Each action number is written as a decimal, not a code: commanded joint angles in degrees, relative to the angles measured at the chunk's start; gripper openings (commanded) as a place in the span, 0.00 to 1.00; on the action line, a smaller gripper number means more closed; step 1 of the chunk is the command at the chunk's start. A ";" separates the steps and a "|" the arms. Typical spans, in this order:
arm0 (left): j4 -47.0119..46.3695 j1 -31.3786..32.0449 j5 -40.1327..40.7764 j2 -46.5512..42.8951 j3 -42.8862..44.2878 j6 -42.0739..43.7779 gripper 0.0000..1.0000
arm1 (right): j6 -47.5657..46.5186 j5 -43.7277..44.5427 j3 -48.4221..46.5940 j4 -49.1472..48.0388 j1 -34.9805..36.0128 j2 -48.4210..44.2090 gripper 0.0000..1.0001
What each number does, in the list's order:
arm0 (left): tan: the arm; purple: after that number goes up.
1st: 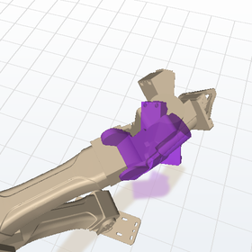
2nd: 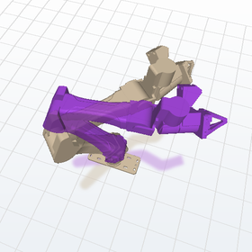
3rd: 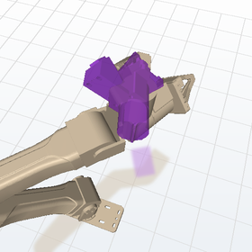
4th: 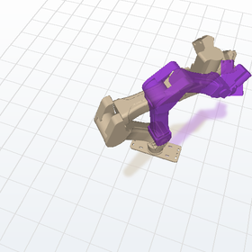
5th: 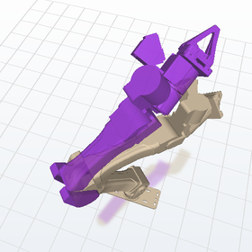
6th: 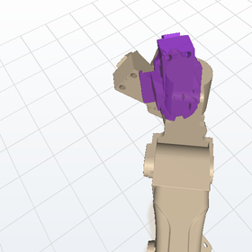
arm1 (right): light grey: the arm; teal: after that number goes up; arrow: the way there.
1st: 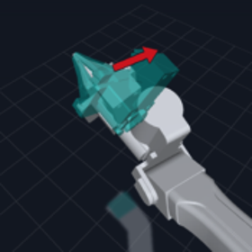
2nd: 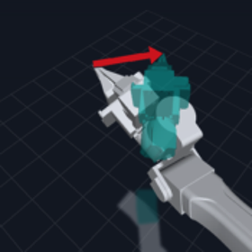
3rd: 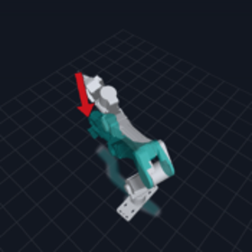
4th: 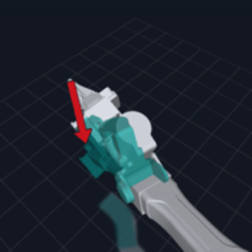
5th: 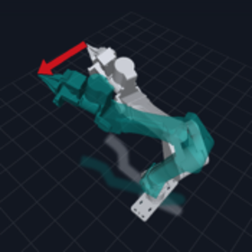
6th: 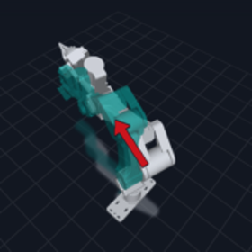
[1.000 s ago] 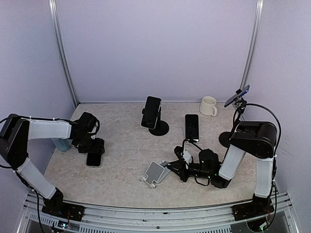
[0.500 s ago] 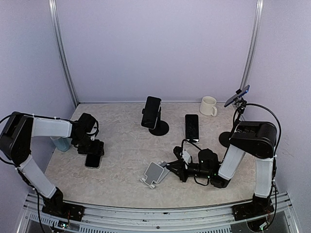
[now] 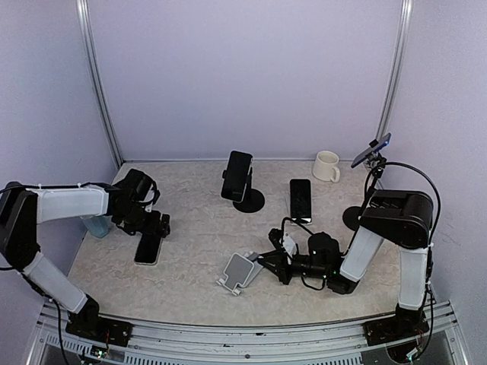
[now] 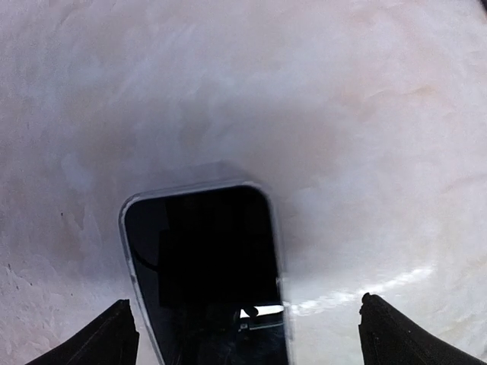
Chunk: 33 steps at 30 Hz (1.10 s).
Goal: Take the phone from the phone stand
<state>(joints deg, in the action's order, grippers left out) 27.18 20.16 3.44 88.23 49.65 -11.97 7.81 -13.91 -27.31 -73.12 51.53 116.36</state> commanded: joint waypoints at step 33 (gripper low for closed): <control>-33.39 51.45 13.89 0.61 -6.31 -17.39 0.99 | -1.13 3.39 7.30 -6.45 2.73 -6.40 0.56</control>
<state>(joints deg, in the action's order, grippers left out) -3.42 70.70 14.68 85.93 40.45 -26.39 6.04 -11.60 -21.54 -75.35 53.69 111.72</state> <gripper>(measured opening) 0.988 0.552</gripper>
